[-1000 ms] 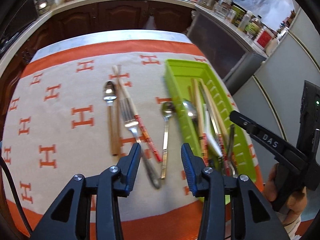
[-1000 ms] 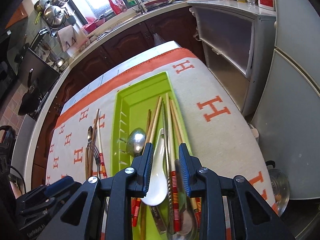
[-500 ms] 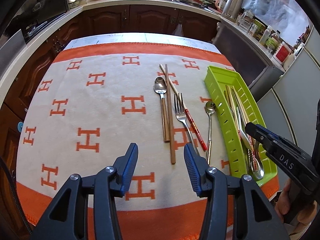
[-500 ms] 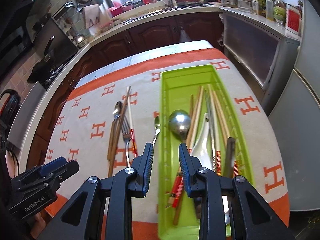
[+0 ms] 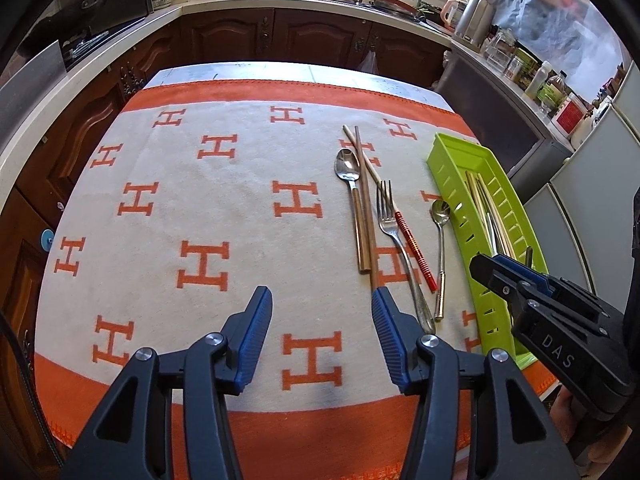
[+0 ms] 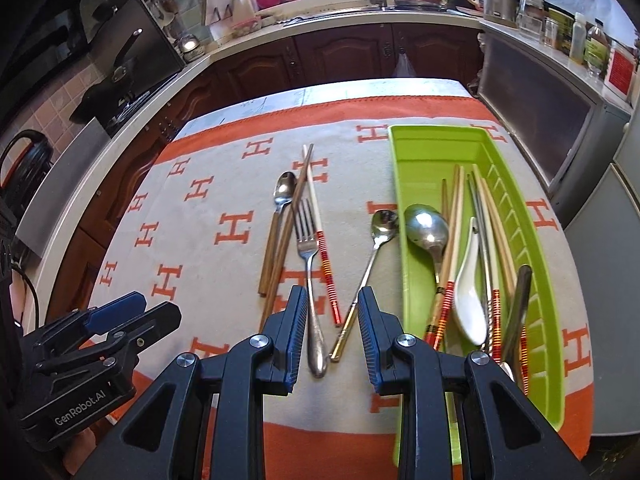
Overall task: Organize utensils
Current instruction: 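Withdraw both open tools back over the remaining utensils, then grasp the wooden-handled spoon with the right tool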
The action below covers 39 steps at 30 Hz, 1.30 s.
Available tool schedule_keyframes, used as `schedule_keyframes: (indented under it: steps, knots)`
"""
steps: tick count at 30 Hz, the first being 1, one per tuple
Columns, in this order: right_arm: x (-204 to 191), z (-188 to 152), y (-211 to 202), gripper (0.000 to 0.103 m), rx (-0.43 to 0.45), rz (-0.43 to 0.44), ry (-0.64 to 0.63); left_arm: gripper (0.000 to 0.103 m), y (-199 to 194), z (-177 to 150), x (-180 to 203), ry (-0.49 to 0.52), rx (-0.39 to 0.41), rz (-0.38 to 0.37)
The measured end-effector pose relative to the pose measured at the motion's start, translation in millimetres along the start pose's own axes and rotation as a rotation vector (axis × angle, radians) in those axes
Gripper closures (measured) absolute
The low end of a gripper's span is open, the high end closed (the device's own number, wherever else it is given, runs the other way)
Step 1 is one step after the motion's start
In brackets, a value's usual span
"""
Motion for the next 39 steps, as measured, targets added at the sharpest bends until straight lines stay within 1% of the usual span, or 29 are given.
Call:
schedule_keyframes:
  steps: [7, 19, 26, 32, 35, 39]
  knots:
    - [-23.3, 4.1, 6.7, 0.076, -0.015, 0.007, -0.046, 0.052, 1.3, -0.2, -15.9, -0.026, -0.002, 0.004]
    - [-42.1, 9.6, 28.3, 0.076, -0.061, 0.029, -0.085, 0.052, 12.2, 2.1, -34.3, -0.063, -0.029, 0.01]
    - [-42.9, 13.3, 46.0, 0.076, -0.093, 0.052, -0.082, 0.05, 24.3, 6.0, -41.4, -0.082, -0.045, 0.01]
    - [-31.8, 15.3, 61.9, 0.076, -0.117, 0.069, -0.041, 0.05, 41.8, 10.7, -41.4, -0.08, -0.08, 0.011]
    - [-26.1, 18.4, 70.3, 0.076, -0.114, 0.08, -0.031, 0.05, 48.2, 12.6, -39.1, -0.076, -0.09, 0.01]
    - [-27.8, 26.6, 78.3, 0.076, -0.103, 0.094, -0.048, 0.05, 55.1, 14.8, -38.1, -0.077, -0.101, 0.012]
Point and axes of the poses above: each gripper's, at about its wrist camera, not at the fingertips, and y roughly the way its jaws point, x to its right, z to its top, the point moved 1 cm from there along y, roughly the way its jaws point, and after that the axes turned 13 degrees about -y, right-handed, at the moved point
